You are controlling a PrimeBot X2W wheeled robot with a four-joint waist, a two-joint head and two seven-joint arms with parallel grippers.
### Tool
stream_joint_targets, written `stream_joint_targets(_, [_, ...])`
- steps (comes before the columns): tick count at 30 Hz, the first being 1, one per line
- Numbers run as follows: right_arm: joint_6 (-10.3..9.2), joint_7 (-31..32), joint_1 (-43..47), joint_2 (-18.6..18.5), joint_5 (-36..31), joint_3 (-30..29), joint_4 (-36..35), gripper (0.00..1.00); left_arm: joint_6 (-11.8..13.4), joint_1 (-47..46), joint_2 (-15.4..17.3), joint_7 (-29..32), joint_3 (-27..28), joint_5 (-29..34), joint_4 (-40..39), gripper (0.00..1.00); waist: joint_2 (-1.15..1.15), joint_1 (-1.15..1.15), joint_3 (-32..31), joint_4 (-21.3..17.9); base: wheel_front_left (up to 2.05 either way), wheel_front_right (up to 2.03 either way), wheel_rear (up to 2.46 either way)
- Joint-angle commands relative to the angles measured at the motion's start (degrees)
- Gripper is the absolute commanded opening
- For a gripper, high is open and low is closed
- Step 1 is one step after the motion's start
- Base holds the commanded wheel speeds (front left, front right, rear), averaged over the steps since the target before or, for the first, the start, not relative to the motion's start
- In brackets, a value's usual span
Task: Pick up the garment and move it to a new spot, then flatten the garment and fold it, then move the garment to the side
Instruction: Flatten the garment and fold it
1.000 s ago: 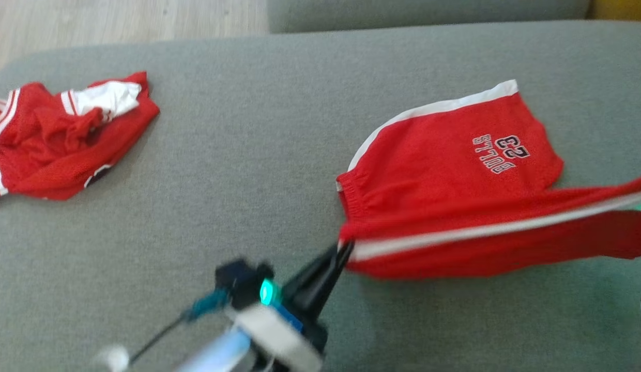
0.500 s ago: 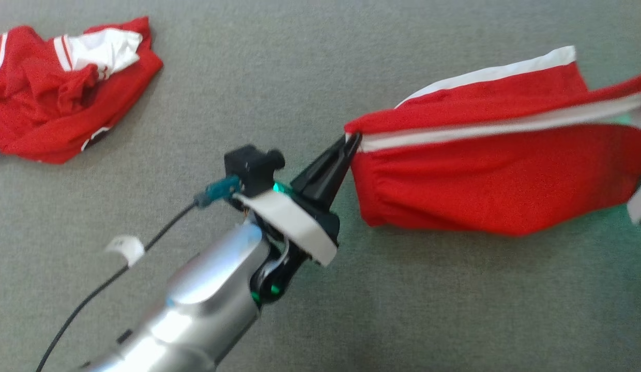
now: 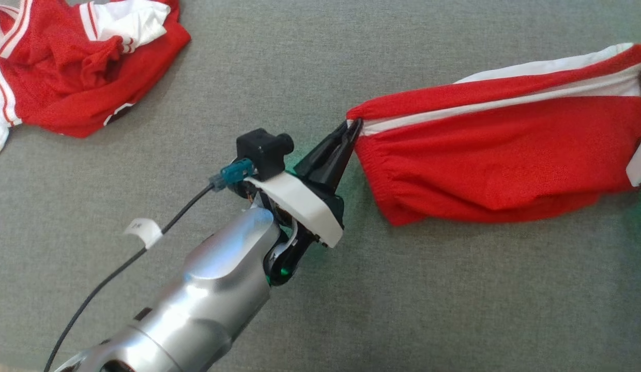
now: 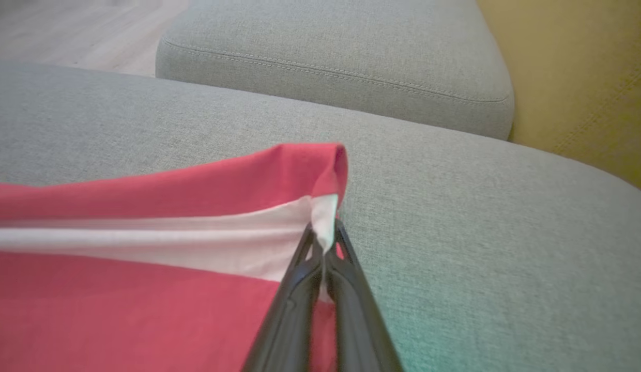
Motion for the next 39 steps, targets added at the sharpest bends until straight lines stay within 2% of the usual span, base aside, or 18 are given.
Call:
stream_joint_targets(1, [-0.05,-1.3,-0.8,-1.7,0.8,-0.2,-0.3,1.0,0.1,-2.3,0.4,-1.3,1.5,0.1,-0.2,1.0,0.0,-0.01,-0.3,0.2,0.0,0.0,0.0])
stream_joint_targets(5, [-0.05,-3.7,0.7,-0.7,2.5,-1.4,1.9,1.0,0.3,-1.7,-0.1,-3.4,1.2,2.2,1.9,1.0,0.0,-0.01,-2.0,0.7,0.0,0.0,0.0])
stream_joint_targets(8, [-0.05,-5.5,3.3,-0.5,3.4,-2.3,2.0,1.0,3.0,-0.3,-0.4,-4.0,2.6,6.0,1.7,1.0,0.0,-0.01,-3.7,0.9,0.0,0.0,0.0])
stream_joint_targets(9, [-0.05,-5.5,3.3,-0.5,3.4,-2.3,2.0,1.0,3.0,-0.3,-0.4,-4.0,2.6,6.0,1.7,1.0,0.0,-0.01,-3.7,0.9,0.0,0.0,0.0])
stream_joint_targets(10, [-0.05,-6.1,5.6,-0.2,3.9,-2.9,1.5,1.0,6.6,1.7,-0.3,-4.1,5.8,11.1,-1.7,1.0,0.0,-0.01,-4.6,1.2,0.0,0.0,0.0])
stream_joint_targets(13, [-0.05,-5.8,9.2,0.3,4.3,-3.9,0.8,1.0,11.9,7.5,0.2,-4.1,11.0,19.5,-9.1,1.0,0.0,-0.01,-5.9,1.8,0.0,0.0,0.0])
stream_joint_targets(16, [-0.05,-5.3,11.5,0.8,4.5,-5.6,0.6,1.0,15.9,14.8,0.4,-4.1,15.9,26.8,-17.5,1.0,0.0,-0.01,-7.0,2.6,0.0,0.0,0.0])
stream_joint_targets(18, [-0.05,-5.0,12.0,1.4,4.9,-7.5,1.4,1.0,17.5,19.6,0.3,-4.1,18.6,30.5,-22.5,1.0,0.0,-0.01,-7.5,3.5,0.0,0.0,0.0])
stream_joint_targets(21, [-0.05,-3.9,11.8,1.6,4.2,-9.9,3.7,1.0,18.7,25.6,0.1,-4.1,21.7,34.7,-28.9,1.0,0.0,-0.01,-8.0,5.4,0.0,0.0,0.0])
stream_joint_targets(24, [-0.05,-2.6,11.6,1.6,3.6,-12.1,6.7,1.0,18.6,30.1,-0.3,-4.1,23.1,37.6,-33.6,1.0,0.0,-0.01,-8.4,7.7,0.0,0.0,0.0])
stream_joint_targets(30, [-0.05,2.1,11.1,2.3,5.7,-13.9,12.6,1.0,17.6,35.9,-0.7,-4.1,24.1,41.0,-37.3,1.0,0.0,-0.01,-8.4,11.2,0.0,0.0,0.0])
stream_joint_targets(31, [-0.05,3.3,11.2,2.6,6.7,-13.8,13.1,0.9,17.5,36.5,-0.7,-4.1,24.3,41.1,-37.4,1.0,0.0,-0.01,-8.4,11.6,0.0,0.0,0.0])
stream_joint_targets(32, [-0.05,4.2,11.3,2.7,7.7,-13.4,13.3,0.36,17.4,36.9,-0.8,-4.1,24.6,41.3,-37.6,1.0,0.0,-0.01,-8.4,11.8,0.0,0.0,0.0])
stream_joint_targets(33, [-0.05,4.7,11.3,2.7,8.5,-13.0,13.3,0.0,17.3,37.1,-0.9,-4.1,24.8,41.4,-37.7,1.0,0.0,-0.01,-8.4,11.9,0.0,0.0,0.0])
stream_joint_targets(39, [-0.05,0.7,10.7,1.3,9.0,-12.2,12.0,0.0,16.8,37.4,-1.0,-4.1,26.7,42.7,-38.4,1.0,0.0,-0.01,-8.8,9.4,0.0,0.0,0.0])
